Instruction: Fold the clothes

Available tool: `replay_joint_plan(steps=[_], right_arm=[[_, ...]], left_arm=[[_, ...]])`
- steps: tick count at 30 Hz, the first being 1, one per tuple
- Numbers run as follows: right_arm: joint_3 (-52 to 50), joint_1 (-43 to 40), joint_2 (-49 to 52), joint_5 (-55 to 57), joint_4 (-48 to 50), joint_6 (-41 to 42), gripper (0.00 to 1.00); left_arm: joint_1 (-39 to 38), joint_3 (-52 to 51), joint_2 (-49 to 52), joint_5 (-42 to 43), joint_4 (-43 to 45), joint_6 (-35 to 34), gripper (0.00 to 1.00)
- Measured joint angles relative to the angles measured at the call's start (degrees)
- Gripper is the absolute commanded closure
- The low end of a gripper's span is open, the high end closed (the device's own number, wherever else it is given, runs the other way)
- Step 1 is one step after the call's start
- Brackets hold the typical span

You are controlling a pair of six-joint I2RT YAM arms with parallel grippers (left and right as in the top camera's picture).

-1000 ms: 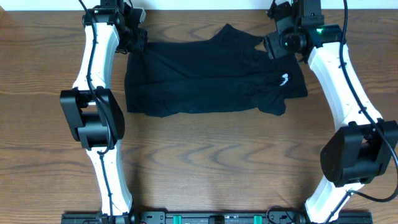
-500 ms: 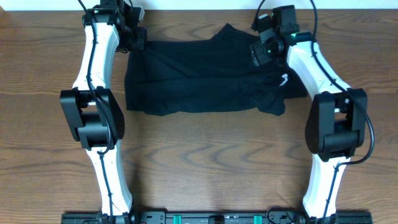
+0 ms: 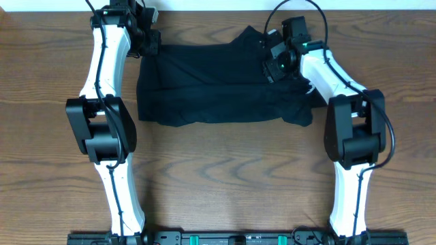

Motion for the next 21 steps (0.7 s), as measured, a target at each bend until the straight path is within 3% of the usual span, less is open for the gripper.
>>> replay_joint_plan(steps=[6,14,21], right_arm=[[0.0,0.0,1.3,0.0,7.1,0.4,0.37],[0.0,-0.3,3.0,0.9,17.3,7.2,0.36],[0.0,-2.6,3.3,0.9,20.0,12.2,0.35]], left_arm=[[0.0,0.0,0.0,0.0,0.1,0.0,0.94],[0.0,0.0,0.0,0.0,0.1,0.0,0.94],[0.0,0.0,0.0,0.0,0.1,0.0,0.94]])
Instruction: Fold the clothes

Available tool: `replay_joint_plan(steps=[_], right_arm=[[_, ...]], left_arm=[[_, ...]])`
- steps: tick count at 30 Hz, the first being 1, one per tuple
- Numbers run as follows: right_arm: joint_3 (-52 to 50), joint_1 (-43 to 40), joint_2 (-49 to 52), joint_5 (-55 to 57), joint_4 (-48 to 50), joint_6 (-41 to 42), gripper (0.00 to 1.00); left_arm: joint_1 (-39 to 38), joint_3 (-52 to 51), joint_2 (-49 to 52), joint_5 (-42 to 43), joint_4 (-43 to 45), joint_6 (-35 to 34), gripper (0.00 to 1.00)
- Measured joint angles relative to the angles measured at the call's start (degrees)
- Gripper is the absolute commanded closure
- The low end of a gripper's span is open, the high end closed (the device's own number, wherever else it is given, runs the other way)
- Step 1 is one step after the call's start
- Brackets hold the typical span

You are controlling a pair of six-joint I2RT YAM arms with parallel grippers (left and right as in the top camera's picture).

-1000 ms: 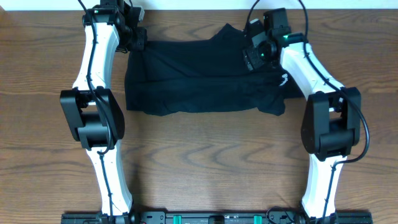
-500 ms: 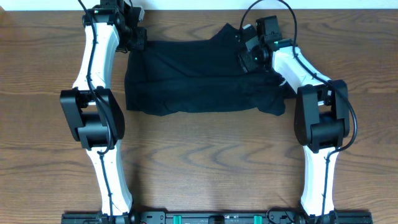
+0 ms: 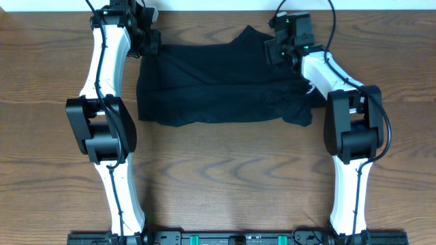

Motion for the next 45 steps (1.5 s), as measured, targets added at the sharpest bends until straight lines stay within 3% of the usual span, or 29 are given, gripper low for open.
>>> replay_joint_plan(steps=[17,20,25,28,30,37,45], right_arm=[[0.2,-3.1,5.7,-2.9,9.7,8.2,0.36],[0.2,-3.1,6.4,-3.3,12.5,9.7,0.59],[0.1,-3.1,7.6,-4.0,16.5,12.2,0.78],[0.1,-3.1,8.1,-4.0,18.8,13.6,0.99],[0.2,-3.1,8.1,-4.0,18.9,14.0,0.99],[8.8,-4.2,8.9,-7.1,6.3,14.1,0.99],[29.7,-6.8,8.9,-9.5,-25.6,6.0,0.99]], left_arm=[[0.0,0.0,0.0,0.0,0.0,0.0,0.94],[0.0,0.0,0.0,0.0,0.0,0.0,0.94],[0.0,0.0,0.0,0.0,0.0,0.0,0.94],[0.0,0.0,0.0,-0.1,0.2,0.0,0.93],[0.0,0.0,0.0,-0.6,0.9,0.0,0.94],[0.2,0.0,0.0,-3.3,3.9,0.1,0.94],[1.0,0.0,0.0,-3.9,4.1,0.2,0.94]])
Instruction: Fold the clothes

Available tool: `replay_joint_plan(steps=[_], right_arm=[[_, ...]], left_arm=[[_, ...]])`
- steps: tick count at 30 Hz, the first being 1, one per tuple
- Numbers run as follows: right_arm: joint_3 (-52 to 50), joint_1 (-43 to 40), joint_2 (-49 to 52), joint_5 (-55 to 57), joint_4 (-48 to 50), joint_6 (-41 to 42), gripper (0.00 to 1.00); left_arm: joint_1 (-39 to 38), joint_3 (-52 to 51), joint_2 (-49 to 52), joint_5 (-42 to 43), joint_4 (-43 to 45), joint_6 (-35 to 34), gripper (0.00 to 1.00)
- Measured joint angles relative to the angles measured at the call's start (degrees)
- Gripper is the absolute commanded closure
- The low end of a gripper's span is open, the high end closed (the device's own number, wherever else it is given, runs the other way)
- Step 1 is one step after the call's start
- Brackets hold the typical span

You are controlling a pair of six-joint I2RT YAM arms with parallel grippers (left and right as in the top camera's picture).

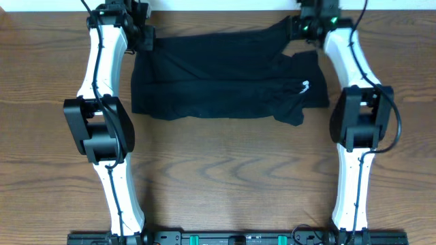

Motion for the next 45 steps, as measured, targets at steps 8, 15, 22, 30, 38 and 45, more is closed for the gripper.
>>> replay_joint_plan(steps=[8,15,22,30,38,45], right_arm=[[13.8,-1.2,0.0,-4.1,-24.6,-10.9,0.99],[19.4,-1.2,0.0,-7.4,-41.2,-17.5,0.99],[19.7,-1.6,0.0,-8.1,-53.8,-21.3,0.99],[19.8,-3.5,0.0,-7.5,-59.2,-23.0,0.99],[17.0,-3.7,0.0,-6.8,-59.2,-23.2,0.99],[10.8,-3.7,0.0,-5.0,-58.9,-23.8,0.7]], left_arm=[[0.0,0.0,0.0,0.0,-0.2,0.0,0.94],[0.0,0.0,0.0,0.0,-2.5,0.6,0.94],[0.0,0.0,0.0,-1.3,-11.8,4.7,0.94],[0.0,0.0,0.0,-4.1,-21.3,5.9,0.94],[0.0,-3.2,0.0,-4.1,-23.0,6.1,0.94],[0.1,-6.5,0.0,-4.6,-23.7,6.3,0.6]])
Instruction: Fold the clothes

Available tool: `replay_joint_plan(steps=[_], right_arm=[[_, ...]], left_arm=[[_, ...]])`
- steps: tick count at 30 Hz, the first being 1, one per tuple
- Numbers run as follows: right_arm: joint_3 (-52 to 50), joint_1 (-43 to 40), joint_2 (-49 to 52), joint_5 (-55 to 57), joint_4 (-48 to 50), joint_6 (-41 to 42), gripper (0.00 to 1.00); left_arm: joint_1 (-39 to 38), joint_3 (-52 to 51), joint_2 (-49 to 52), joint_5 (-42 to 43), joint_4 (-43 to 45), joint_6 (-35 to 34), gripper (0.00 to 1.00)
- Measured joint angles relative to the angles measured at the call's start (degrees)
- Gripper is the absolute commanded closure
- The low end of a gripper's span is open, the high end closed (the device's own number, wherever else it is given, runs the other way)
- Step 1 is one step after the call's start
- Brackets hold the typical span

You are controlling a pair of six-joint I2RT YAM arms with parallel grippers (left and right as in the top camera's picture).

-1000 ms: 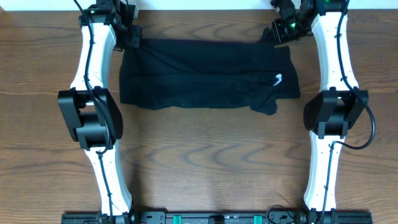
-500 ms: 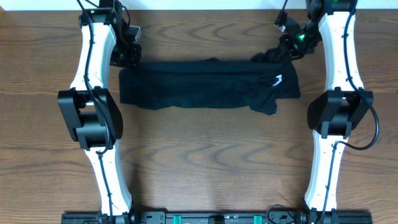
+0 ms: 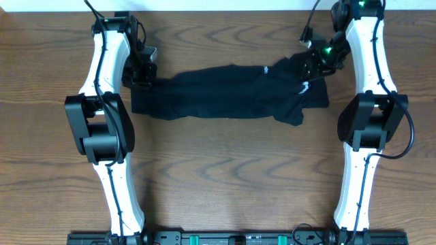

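A black garment [image 3: 225, 95] lies as a wide band across the far half of the wooden table [image 3: 218, 177]. It is bunched and creased, with a white cord end [image 3: 304, 86] showing near its right side. My left gripper [image 3: 142, 70] sits at the garment's far left corner and looks shut on the cloth. Over at the far right corner, my right gripper [image 3: 314, 60] also looks shut on the cloth, with the fabric raised into a peak there. The fingertips of both are partly hidden by the wrists and the dark fabric.
Both white arms reach from the mounting rail [image 3: 218, 239] at the front edge up along the left and right sides of the table. The table's far edge [image 3: 218, 9] meets a white strip just behind the grippers.
Both grippers have come from the table's far edge toward the front, with the garment's far edge in them. The garment is now a narrower band, its far edge lying over the middle.
First the left gripper was at the garment's far left corner, the right gripper over its right part. Then the right gripper was at the far right edge. Later both were at the far edge with the garment spread wide. Now that edge is drawn forward over it.
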Motion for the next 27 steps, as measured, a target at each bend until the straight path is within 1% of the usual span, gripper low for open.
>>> replay_joint_plan(steps=[7,10,14,17,23,27], right_arm=[[-0.9,-0.1,0.0,3.7,0.9,0.0,0.68],[-0.9,-0.5,0.0,4.5,1.5,0.0,0.67],[-0.9,-1.6,0.0,5.2,2.1,-0.1,0.65],[-0.9,-2.2,0.0,5.6,2.4,-0.4,0.6],[-0.9,-2.4,0.0,5.8,3.9,-0.8,0.54],[-0.9,-2.4,0.0,5.9,4.7,-0.8,0.52]], left_arm=[[0.3,-0.2,0.0,-0.3,-1.4,-0.3,0.6],[1.0,-0.2,0.0,1.2,-1.5,-0.2,0.55],[3.3,-0.2,0.0,6.7,-0.7,0.0,0.47],[5.9,-0.2,0.0,12.1,0.1,1.4,0.38],[11.0,-0.2,0.0,19.3,0.4,4.1,0.36],[12.8,-0.2,0.0,23.2,3.2,5.6,0.37]])
